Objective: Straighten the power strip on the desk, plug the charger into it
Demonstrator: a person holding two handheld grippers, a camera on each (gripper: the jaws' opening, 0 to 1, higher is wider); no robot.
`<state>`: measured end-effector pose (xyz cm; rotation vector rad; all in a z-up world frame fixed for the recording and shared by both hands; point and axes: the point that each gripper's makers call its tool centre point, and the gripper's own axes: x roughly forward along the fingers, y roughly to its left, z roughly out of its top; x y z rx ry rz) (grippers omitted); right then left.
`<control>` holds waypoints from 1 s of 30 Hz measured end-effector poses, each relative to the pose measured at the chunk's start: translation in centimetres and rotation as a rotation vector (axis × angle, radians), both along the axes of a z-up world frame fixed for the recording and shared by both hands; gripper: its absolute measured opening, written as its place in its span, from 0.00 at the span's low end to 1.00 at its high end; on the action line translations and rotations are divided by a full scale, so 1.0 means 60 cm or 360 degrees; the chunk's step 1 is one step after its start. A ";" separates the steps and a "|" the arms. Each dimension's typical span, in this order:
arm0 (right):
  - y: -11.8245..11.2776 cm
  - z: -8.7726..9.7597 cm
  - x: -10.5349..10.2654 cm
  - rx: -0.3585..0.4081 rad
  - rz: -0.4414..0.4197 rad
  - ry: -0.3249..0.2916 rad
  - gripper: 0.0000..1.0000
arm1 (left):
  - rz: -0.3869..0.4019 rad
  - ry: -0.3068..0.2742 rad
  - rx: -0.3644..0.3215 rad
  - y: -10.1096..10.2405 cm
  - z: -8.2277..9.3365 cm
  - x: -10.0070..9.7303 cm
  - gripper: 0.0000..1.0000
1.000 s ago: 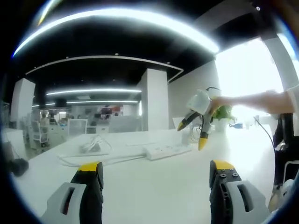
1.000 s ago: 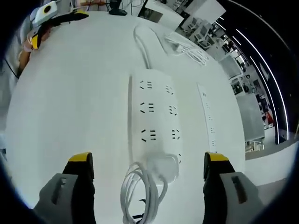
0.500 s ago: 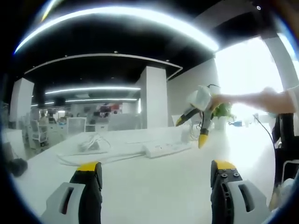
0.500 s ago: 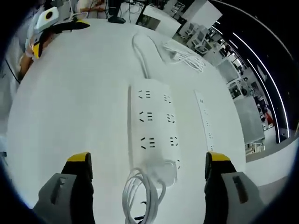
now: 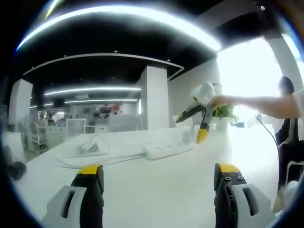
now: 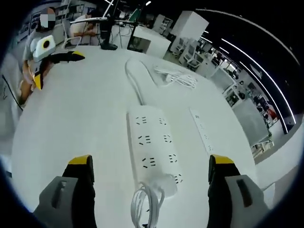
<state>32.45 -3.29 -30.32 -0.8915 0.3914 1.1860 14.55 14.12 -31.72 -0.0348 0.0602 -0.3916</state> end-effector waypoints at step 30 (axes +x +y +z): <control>-0.033 0.121 -0.012 0.0510 -0.0193 -0.0115 1.00 | -0.0022 0.0013 -0.0002 -0.008 -0.006 0.007 0.99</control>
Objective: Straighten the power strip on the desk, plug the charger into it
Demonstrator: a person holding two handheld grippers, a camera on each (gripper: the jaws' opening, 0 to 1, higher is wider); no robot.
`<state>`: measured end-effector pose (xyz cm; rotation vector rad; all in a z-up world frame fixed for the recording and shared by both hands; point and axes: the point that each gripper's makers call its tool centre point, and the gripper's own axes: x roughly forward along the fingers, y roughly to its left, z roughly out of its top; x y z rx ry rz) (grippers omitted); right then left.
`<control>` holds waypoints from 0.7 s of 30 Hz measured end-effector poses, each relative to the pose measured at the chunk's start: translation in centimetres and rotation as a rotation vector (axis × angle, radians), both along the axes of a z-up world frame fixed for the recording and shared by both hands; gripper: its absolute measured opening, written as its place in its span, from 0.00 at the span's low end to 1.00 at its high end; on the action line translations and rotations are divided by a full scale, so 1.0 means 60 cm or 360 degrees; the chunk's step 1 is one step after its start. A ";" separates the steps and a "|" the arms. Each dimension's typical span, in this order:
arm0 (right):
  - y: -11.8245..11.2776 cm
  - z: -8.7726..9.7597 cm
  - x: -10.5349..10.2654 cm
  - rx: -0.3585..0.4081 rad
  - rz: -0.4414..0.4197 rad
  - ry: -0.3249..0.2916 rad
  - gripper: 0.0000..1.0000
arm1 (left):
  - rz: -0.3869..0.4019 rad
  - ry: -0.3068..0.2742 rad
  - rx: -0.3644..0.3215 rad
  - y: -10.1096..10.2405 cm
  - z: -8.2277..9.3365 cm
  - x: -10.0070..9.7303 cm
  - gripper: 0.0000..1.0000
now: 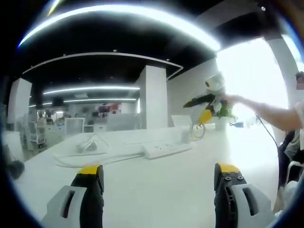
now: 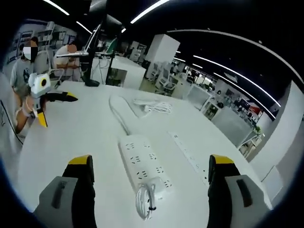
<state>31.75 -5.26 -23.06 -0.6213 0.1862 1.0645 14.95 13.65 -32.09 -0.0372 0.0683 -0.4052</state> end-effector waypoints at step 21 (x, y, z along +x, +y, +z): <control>-0.042 0.056 -0.047 0.0387 -0.0079 -0.0034 1.00 | -0.0022 0.0006 0.0004 -0.010 -0.001 0.003 0.99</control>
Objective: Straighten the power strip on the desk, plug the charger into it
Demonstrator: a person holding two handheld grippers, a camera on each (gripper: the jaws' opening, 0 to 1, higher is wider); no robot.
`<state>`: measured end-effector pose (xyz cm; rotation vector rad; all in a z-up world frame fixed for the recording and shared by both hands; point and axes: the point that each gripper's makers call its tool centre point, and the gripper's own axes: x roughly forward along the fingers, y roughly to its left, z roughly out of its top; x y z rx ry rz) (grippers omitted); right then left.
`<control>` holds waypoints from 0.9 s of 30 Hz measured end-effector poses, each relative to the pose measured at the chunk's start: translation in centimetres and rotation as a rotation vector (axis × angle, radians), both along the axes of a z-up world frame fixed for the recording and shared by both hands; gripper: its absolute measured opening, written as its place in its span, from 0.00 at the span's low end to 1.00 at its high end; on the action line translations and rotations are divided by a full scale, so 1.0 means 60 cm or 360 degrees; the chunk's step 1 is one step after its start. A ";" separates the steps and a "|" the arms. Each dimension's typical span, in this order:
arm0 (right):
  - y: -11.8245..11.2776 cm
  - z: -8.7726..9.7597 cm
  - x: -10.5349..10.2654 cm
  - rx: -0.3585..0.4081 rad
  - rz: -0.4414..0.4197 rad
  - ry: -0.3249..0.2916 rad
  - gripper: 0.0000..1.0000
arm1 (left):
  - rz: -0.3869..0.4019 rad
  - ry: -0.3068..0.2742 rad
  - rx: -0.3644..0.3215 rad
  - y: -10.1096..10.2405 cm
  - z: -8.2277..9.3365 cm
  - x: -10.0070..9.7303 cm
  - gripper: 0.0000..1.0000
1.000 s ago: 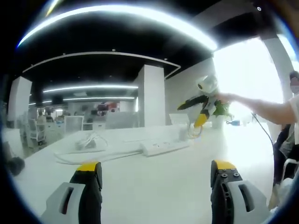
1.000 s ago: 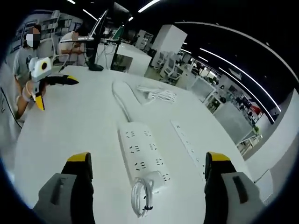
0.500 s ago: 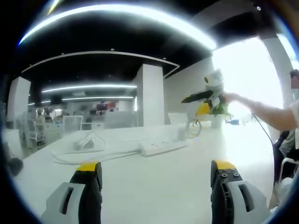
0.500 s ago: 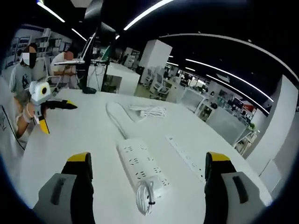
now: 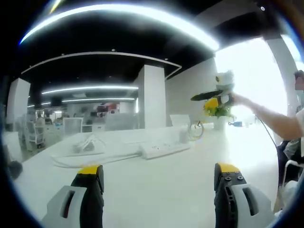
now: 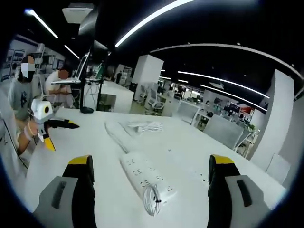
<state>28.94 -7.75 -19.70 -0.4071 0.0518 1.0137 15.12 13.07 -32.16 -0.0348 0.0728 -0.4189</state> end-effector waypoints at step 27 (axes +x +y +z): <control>-0.068 0.026 -0.046 0.0262 -0.0088 0.0011 1.00 | -0.0012 -0.0002 0.0011 0.001 0.004 0.002 0.99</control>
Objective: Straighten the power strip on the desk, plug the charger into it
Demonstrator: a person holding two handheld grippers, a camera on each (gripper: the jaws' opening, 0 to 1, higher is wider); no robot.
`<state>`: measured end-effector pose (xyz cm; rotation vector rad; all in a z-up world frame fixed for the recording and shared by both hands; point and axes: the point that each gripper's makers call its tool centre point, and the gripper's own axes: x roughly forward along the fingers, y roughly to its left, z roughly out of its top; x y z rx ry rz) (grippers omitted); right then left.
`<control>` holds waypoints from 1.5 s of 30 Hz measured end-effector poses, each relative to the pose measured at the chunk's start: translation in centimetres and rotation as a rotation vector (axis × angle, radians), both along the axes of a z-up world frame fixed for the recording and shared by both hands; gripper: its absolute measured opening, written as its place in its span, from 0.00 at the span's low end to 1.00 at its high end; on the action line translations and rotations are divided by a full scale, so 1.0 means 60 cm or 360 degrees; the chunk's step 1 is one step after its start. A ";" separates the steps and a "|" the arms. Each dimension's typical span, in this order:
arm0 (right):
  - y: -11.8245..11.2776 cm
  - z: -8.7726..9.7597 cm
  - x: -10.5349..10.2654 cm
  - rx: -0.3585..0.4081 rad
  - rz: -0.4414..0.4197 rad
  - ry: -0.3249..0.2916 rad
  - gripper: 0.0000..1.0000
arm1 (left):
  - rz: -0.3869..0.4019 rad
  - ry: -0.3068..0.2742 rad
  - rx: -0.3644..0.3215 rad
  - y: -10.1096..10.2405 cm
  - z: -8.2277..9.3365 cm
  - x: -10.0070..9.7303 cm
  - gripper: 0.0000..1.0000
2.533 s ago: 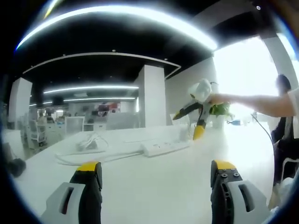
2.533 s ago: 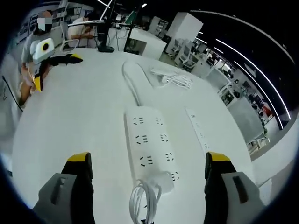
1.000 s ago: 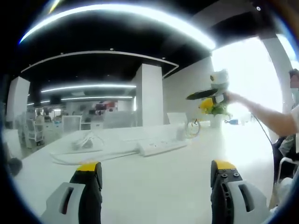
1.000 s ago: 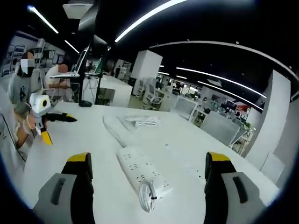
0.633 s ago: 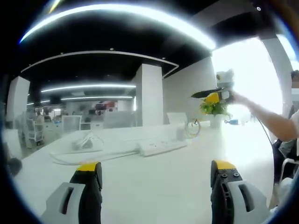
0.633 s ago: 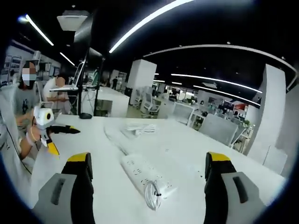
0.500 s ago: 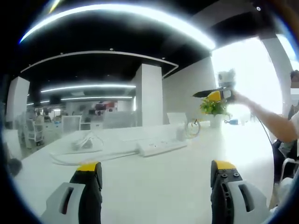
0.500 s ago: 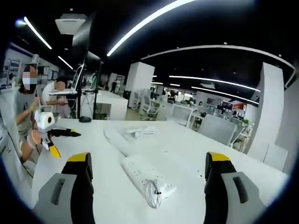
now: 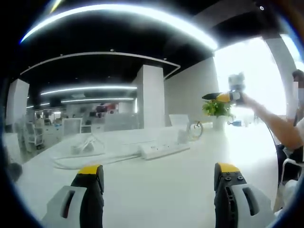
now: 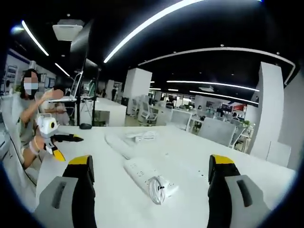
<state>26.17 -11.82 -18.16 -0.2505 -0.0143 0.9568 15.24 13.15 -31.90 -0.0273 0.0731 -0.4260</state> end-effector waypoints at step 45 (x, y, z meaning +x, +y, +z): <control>-0.120 -0.124 -0.109 0.0252 -0.0291 0.0091 1.00 | 0.0055 0.0006 0.0001 0.027 -0.004 -0.007 0.99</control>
